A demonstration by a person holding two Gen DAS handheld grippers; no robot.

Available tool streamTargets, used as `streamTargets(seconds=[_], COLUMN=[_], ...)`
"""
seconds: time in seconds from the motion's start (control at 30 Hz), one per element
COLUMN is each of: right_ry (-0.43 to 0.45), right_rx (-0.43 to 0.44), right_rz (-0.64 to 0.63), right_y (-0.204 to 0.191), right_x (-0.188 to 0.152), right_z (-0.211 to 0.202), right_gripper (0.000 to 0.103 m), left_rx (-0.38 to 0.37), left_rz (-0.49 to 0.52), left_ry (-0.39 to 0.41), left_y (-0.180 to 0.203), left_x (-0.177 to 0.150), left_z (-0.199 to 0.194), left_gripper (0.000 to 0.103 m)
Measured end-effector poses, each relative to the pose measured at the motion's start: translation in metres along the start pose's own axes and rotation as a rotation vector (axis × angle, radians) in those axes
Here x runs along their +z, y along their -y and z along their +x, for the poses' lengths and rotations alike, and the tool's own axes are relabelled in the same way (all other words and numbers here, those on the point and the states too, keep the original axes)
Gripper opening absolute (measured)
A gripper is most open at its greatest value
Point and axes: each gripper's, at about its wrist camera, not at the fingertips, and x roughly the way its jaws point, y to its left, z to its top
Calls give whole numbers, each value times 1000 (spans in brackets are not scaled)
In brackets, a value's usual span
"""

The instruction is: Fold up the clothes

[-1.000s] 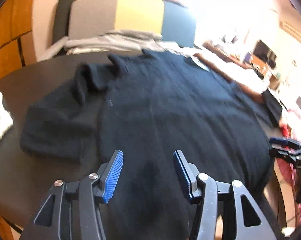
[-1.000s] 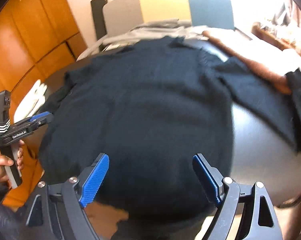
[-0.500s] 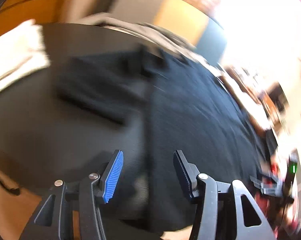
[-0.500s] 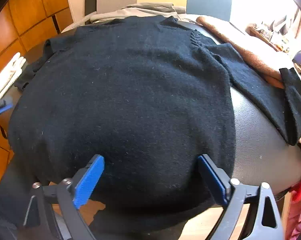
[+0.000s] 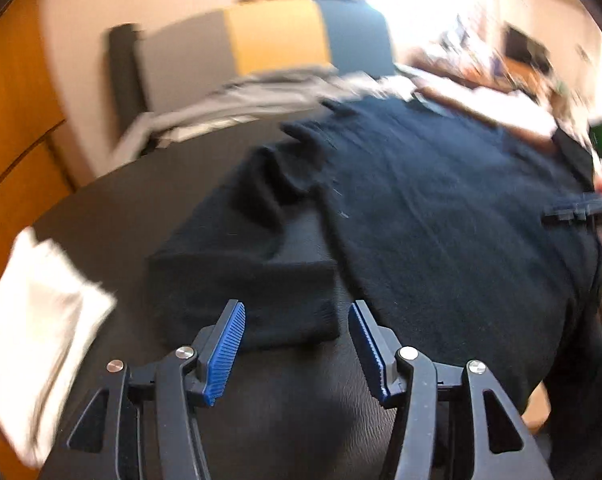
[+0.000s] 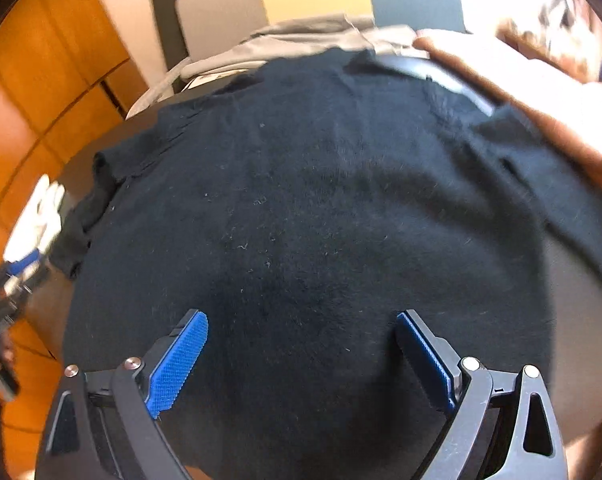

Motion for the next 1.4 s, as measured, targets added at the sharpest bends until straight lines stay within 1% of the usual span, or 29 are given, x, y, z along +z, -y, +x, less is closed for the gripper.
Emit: streamTargets(seconds=[0.07,0.1,0.17,0.2,0.23,0.27,0.3,0.37,0.4,0.47,0.53,0.6,0.67,0.77,0.87,0.93,1.03,1.1,1.13,1.17,1.2,1.3,1.37,1.4], right_ry=[11,15,21,24,25,26,29,32,32,31,34,38,44,47,49,50,33,6,6,28,55,110,127,129], right_rx=[6,8,-4,-17,-35,-53,-71,-94,-102,-112,-124,-143,-158,-159,-161,-165,-175,-175,-152,-98,-57,15,64,70], right_rz=[6,-5,-38,-59,-84,-107,-126,-150,-158,-168,-177,-191,-197,-195,-199,-198,-190,-174,-161,-150,-159,-225,-249,-260], right_y=[2,0,-2,-4,-7,-10,-13,-15,-15,-16,-17,-20,-23,-23,-23,-24,-27,-29,-32,-36,-43,-70,-84,-94], right_x=[-1,-2,-5,-6,-7,-8,-10,-12,-14,-14,-15,-16,-18,-18,-18,-18,-15,-7,-1,8,19,61,94,109], right_z=[3,4,5,7,8,10,11,12,13,13,14,16,16,16,16,17,18,18,16,11,6,6,19,29], right_gripper=[101,102,103,103,103,103,103,103,103,103,103,103,103,103,103,103,103,102,96,95,95,95,95,95], left_rx=[33,38,46,16,-14,-25,-36,-56,-99,-124,-157,-195,-206,-190,-156,-109,-71,-57,-55,-53,-59,-75,-104,-113], left_rz=[60,45,13,-31,-75,-154,-234,-394,-495,-599,-725,-817,-888,-958,-1013,-1032,-1065,-1079,-1082,-1086,-1074,-1039,-1034,-1035], left_ry=[-82,-83,-81,-93,-104,-93,-81,-57,1,78,168,242,294,338,370,378,381,374,370,366,375,402,436,462], left_y=[3,0,-7,-13,-19,-32,-45,-71,-90,-116,-149,-178,-200,-229,-260,-277,-296,-308,-312,-316,-314,-310,-308,-309], left_x=[4,4,5,6,7,6,5,3,1,-1,-6,-12,-19,-27,-34,-40,-48,-51,-52,-52,-51,-48,-41,-39], left_z=[26,31,41,43,44,41,36,28,15,-6,-31,-51,-65,-79,-92,-99,-102,-99,-97,-95,-97,-105,-109,-114], left_gripper=[56,63,71,66,57,26,14,14,14,14,14,14,14,14,14,14,14,14,14,14,14,14,14,14])
